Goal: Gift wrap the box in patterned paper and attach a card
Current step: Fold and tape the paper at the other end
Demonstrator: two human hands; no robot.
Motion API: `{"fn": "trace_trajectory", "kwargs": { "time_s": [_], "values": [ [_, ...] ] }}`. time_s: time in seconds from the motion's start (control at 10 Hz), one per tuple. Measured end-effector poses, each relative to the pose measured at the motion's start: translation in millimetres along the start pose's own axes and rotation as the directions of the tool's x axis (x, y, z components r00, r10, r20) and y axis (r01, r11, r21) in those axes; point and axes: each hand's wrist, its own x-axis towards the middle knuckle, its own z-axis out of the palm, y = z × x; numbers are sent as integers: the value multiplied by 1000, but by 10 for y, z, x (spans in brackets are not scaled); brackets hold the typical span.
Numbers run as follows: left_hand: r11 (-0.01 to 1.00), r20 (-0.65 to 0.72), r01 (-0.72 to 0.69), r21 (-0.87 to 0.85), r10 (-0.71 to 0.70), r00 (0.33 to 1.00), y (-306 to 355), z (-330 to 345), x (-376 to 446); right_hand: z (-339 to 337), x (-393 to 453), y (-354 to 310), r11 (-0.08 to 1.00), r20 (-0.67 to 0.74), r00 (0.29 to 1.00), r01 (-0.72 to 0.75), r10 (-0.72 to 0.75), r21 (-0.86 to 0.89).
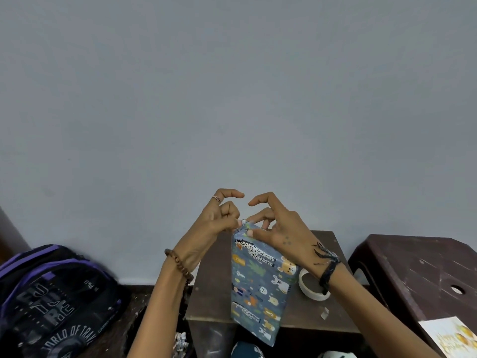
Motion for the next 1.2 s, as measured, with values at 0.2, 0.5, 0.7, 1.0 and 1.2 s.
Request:
{"fn": "trace_trajectory", "kwargs": {
  "time_s": [0.2,0.5,0.7,1.0,1.2],
  "values": [
    [1000,195,14,15,-17,981,-58,-76,101,-14,-17,0,1000,-12,1000,-5,5,-2],
    [999,231,38,3,-38,972,-94,-75,154,-31,-53,4,999,-29,999,19,-20,-50],
    [995,331,85,-43,-66,941,135,17,35,-28,-40,15,999,-28,1000,1,-3,-52],
    [998,262,54,40,-63,963,-49,-58,210,-25,-15,7,995,-31,999,-14,11,-95],
    [992,327,82,-100,-45,944,-54,-119,270,-12,-14,8,998,-38,999,-21,19,-63]
  ]
}}
